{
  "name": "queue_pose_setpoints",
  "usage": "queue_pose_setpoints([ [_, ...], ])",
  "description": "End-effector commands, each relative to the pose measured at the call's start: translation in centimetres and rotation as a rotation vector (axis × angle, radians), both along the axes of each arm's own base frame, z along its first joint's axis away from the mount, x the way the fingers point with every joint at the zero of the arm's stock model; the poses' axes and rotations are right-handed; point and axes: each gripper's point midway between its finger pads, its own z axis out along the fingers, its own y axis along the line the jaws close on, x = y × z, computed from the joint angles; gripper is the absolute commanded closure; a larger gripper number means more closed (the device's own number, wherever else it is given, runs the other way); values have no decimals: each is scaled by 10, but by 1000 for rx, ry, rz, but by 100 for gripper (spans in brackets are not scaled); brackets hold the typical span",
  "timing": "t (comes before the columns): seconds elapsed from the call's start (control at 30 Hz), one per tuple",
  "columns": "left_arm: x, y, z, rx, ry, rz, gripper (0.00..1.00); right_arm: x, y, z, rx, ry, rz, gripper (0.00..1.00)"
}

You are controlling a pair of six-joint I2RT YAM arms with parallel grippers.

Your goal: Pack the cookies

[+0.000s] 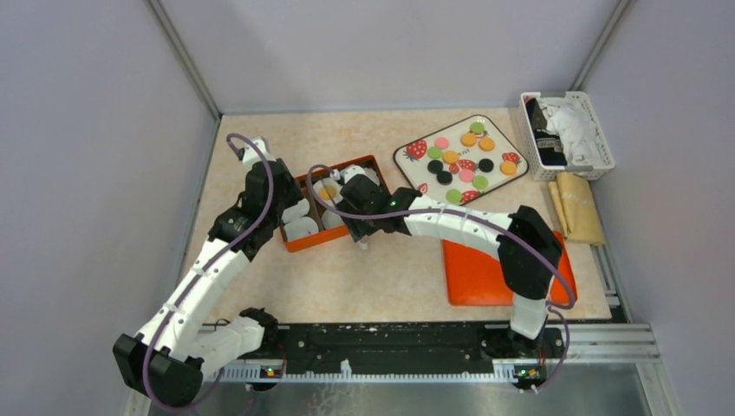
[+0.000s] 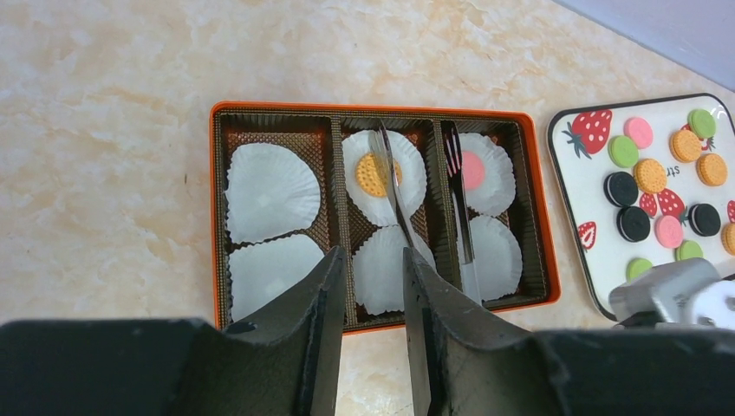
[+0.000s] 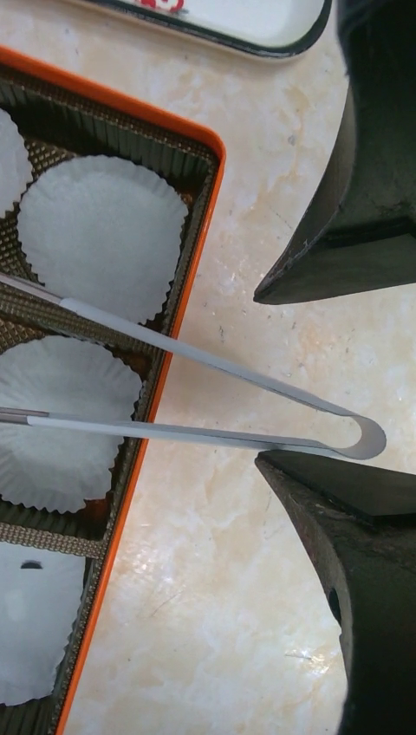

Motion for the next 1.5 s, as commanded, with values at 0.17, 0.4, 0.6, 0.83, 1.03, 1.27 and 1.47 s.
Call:
queue_pose_setpoints([
  [0.17, 3, -1, 9, -15, -37, -4, 63, 14, 40, -1, 35, 5, 23, 36],
  [0.4, 2, 0, 6, -9, -31, -5, 63, 28, 53, -17, 0, 0, -3, 37],
  [0.6, 3, -1, 3, -4, -27, -8, 62, 37, 48, -31, -53, -5, -49, 44],
  [0.83, 3, -4, 0, -9, -22, -20, 62, 48, 43, -43, -66, 17, -83, 51],
  [1.03, 0, 3, 8, -10, -42, 8, 63, 51, 39, -34, -50, -8, -108, 67],
  [1.27, -10, 24, 57, -31, -155, 103, 61, 58, 24, 33, 34, -141, -143, 70],
  [1.47, -15, 37, 83, -33, -206, 159, 59, 58, 8, 77, 82, -221, -173, 74],
])
